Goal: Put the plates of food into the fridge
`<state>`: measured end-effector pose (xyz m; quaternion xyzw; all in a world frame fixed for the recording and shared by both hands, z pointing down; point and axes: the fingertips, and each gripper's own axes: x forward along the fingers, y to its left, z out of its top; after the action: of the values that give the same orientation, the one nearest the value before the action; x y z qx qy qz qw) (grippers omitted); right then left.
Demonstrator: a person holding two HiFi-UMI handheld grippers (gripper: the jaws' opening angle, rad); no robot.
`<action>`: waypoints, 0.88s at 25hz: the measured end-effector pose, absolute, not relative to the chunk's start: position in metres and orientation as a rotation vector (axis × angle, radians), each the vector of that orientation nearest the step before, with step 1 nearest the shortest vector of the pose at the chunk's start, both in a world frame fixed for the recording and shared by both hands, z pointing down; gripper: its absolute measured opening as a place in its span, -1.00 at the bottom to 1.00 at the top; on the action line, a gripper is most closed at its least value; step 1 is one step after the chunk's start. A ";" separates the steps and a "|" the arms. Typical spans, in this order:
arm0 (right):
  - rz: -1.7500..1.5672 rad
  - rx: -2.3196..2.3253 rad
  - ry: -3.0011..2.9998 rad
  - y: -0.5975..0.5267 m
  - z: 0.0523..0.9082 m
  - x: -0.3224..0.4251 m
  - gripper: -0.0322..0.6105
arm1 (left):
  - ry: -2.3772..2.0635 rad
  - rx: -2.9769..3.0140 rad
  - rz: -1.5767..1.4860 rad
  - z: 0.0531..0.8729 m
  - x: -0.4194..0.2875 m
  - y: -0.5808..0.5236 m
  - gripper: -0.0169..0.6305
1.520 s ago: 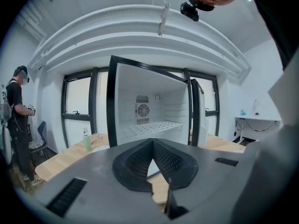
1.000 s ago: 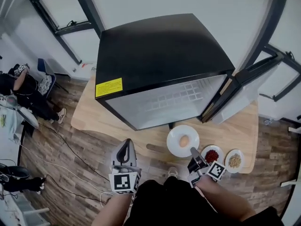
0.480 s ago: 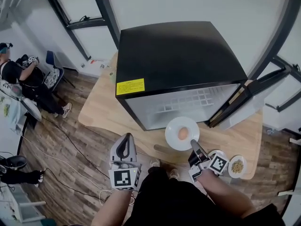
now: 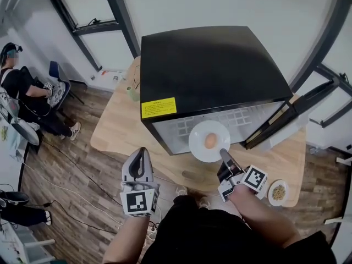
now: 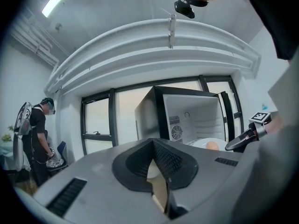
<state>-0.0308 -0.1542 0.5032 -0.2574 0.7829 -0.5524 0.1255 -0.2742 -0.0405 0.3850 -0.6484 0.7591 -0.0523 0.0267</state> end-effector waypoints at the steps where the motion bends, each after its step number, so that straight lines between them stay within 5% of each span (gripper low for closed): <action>1: -1.612 -0.757 2.284 -0.157 0.502 -0.034 -0.79 | 2.347 -2.000 -0.153 0.383 -0.278 -0.042 -0.93; 22: -1.600 -0.878 2.369 -0.209 0.491 -0.110 -0.79 | 2.364 -2.004 -0.090 0.385 -0.339 -0.079 -0.93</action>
<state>-0.1097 -0.2088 0.4907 -0.2926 0.7900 -0.5335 0.0753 -0.3392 -0.0790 0.3850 -0.6462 0.7623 -0.0291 0.0208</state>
